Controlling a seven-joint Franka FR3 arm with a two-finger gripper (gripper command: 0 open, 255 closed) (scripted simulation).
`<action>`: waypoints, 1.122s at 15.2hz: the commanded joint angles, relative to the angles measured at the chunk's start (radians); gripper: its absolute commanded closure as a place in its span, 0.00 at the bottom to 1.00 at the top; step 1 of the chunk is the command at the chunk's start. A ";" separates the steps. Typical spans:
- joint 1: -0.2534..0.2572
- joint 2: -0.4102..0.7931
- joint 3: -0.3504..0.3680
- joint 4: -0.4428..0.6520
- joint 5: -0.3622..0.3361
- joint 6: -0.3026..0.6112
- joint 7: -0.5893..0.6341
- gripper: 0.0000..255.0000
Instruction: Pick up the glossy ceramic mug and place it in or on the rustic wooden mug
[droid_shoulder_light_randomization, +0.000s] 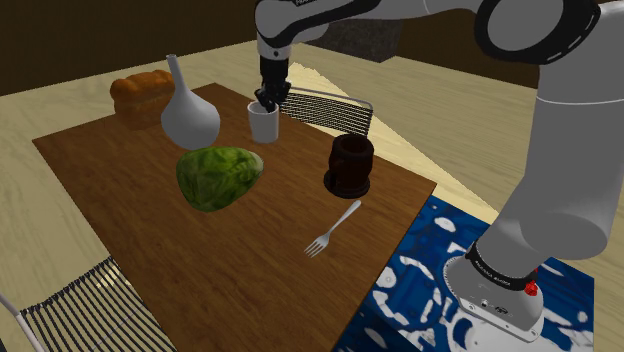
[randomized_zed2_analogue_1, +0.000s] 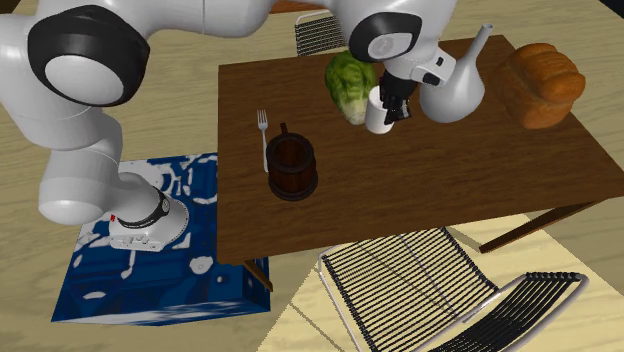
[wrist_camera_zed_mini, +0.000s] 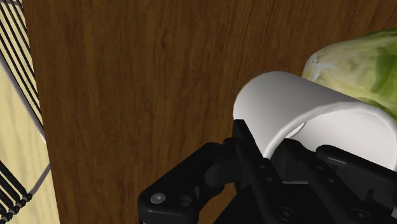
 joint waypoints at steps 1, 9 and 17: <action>-0.001 -0.007 0.000 0.017 0.000 -0.024 0.000 1.00; -0.001 -0.015 0.000 0.112 -0.001 -0.127 0.005 1.00; 0.000 -0.006 0.000 0.233 -0.003 -0.239 0.011 1.00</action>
